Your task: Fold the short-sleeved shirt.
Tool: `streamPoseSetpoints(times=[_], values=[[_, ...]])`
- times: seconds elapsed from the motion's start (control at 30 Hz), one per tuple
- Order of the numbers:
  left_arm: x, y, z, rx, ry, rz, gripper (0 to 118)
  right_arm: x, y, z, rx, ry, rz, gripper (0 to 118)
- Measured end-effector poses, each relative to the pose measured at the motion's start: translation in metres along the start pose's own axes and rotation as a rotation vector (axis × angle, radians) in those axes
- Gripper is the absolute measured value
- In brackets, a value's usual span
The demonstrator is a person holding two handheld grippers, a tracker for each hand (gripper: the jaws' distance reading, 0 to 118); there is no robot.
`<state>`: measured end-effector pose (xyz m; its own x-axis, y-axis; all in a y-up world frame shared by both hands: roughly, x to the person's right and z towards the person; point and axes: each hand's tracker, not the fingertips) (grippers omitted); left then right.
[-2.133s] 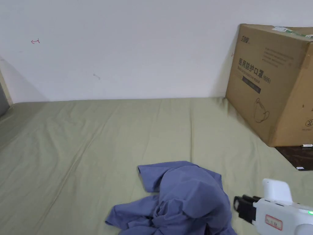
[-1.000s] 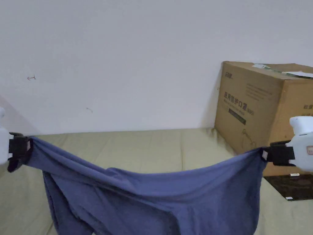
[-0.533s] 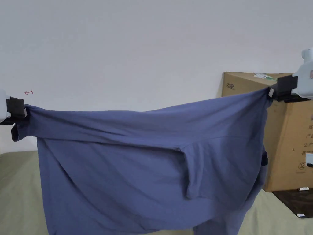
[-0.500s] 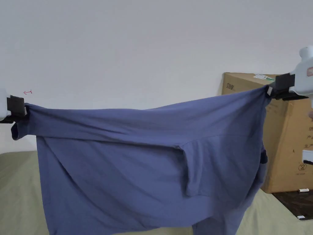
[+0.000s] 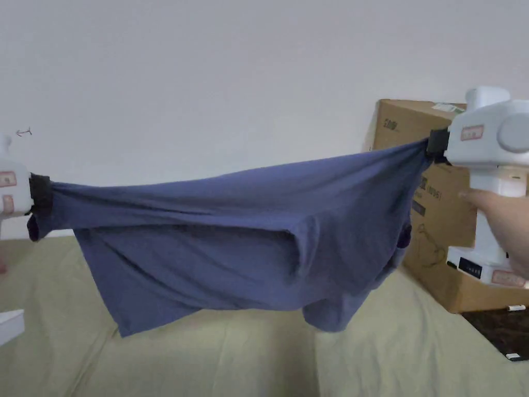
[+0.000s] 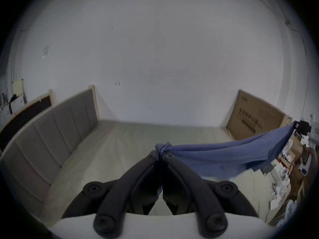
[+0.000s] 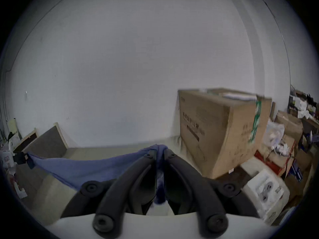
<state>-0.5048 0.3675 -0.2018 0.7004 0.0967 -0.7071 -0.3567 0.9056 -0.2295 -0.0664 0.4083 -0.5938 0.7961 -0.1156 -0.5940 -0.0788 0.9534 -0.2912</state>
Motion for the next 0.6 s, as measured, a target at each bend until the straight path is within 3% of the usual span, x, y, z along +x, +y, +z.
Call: streamPoseSetpoints(times=[0.13, 0.27, 0.33, 0.47, 0.6], values=[[-0.003, -0.11, -0.024, -0.237, -0.009, 0.027, 1, 0.03, -0.13, -0.02, -0.249, 0.0, -0.07, 6], [-0.015, -0.229, -0.038, -0.542, -0.006, 0.009, 1, 0.061, -0.272, -0.022, -0.574, -0.035, -0.02, 6], [-0.02, -0.272, -0.027, -0.622, -0.01, -0.033, 1, 0.076, -0.326, -0.004, -0.671, -0.018, -0.058, 6], [-0.04, -0.318, 0.005, -0.721, -0.024, -0.008, 1, 0.099, -0.379, 0.045, -0.767, 0.0, -0.115, 6], [-0.054, -0.335, 0.043, -0.777, -0.048, -0.062, 1, 0.115, -0.385, 0.095, -0.786, 0.011, -0.122, 6]])
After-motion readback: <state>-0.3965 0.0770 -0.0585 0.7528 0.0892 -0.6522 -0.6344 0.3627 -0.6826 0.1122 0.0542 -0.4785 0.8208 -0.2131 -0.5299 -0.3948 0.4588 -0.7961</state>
